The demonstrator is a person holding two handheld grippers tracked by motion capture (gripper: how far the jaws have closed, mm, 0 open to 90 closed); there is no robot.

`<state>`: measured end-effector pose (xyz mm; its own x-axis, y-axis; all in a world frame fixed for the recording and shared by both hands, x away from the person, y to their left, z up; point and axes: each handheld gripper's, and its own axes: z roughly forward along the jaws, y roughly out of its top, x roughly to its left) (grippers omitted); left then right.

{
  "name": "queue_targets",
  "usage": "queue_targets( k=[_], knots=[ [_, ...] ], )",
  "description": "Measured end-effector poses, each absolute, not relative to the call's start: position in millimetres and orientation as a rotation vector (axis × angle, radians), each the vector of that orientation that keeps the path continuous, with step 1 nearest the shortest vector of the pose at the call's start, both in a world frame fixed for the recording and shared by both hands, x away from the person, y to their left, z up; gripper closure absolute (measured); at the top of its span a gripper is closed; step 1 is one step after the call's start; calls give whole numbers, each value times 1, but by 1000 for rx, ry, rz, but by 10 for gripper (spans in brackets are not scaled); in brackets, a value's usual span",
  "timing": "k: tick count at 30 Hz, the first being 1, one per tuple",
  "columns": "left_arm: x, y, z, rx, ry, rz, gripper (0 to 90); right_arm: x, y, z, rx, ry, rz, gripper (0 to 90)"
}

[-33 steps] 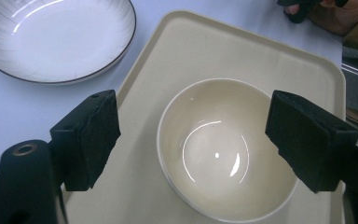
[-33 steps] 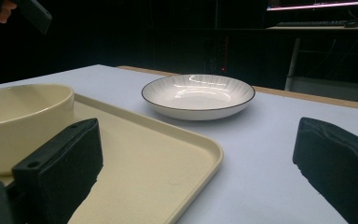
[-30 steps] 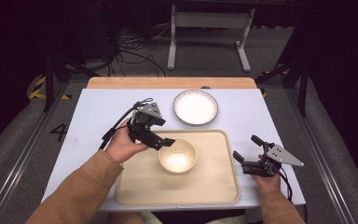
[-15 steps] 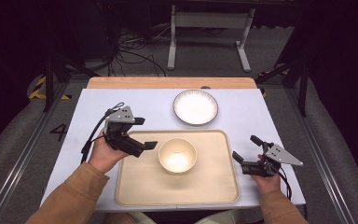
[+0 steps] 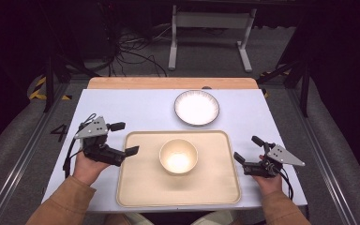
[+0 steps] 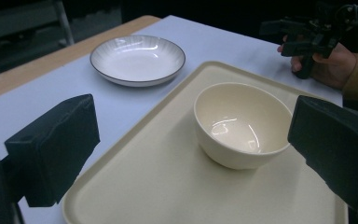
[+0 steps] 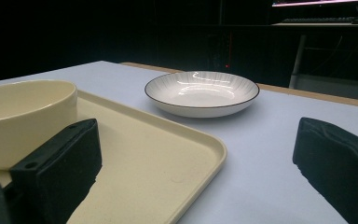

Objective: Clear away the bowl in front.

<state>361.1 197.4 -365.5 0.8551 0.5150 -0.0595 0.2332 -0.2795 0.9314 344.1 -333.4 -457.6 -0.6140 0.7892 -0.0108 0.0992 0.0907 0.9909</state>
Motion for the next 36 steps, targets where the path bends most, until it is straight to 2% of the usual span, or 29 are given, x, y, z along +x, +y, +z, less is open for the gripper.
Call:
queue_targets(
  k=[12, 27, 33, 36],
  knots=[
    [348, 223, -392, 1770, 573, 333, 18, 344, -334, -458, 875, 1797, 1574, 16],
    [346, 245, -432, 1657, 728, 327, 20, 342, -333, -458, 843, 1798, 1573, 5],
    [347, 249, -444, 1668, 762, 355, 27, 340, -334, -458, 829, 1790, 1583, 5],
    [348, 251, -451, 1684, 776, 326, 37, 340, -334, -458, 818, 1787, 1584, 4]
  ],
)
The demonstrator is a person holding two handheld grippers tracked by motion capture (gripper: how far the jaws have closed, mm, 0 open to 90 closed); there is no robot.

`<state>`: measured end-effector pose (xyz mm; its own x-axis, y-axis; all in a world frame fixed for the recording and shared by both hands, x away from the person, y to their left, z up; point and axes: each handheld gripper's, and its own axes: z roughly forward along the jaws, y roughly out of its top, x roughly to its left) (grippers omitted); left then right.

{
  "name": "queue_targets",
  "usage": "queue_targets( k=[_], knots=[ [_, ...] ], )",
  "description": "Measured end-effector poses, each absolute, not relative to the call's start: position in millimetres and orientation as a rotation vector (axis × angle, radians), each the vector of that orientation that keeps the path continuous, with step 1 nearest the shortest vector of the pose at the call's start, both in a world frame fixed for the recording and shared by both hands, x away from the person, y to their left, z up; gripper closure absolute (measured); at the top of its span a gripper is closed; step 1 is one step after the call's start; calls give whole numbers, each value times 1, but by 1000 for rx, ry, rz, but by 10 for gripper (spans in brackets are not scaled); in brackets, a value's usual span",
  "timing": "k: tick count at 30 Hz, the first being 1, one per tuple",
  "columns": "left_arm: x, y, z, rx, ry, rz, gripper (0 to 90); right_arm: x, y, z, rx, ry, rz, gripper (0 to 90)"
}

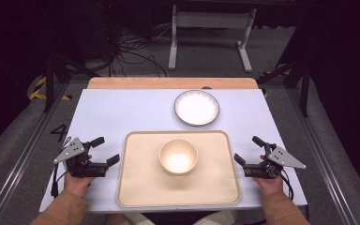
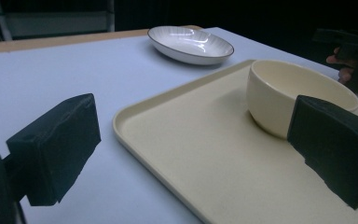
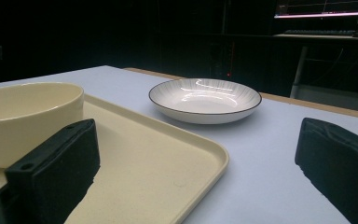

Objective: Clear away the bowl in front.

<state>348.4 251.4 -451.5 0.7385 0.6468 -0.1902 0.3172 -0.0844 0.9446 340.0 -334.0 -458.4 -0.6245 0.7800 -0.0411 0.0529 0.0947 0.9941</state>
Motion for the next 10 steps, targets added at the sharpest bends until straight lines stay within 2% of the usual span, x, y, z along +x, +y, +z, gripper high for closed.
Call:
queue_targets(
  k=[10],
  knots=[
    [353, 250, -464, 1704, 779, 301, 27, 339, -334, -458, 817, 1783, 1594, 4]
  ],
)
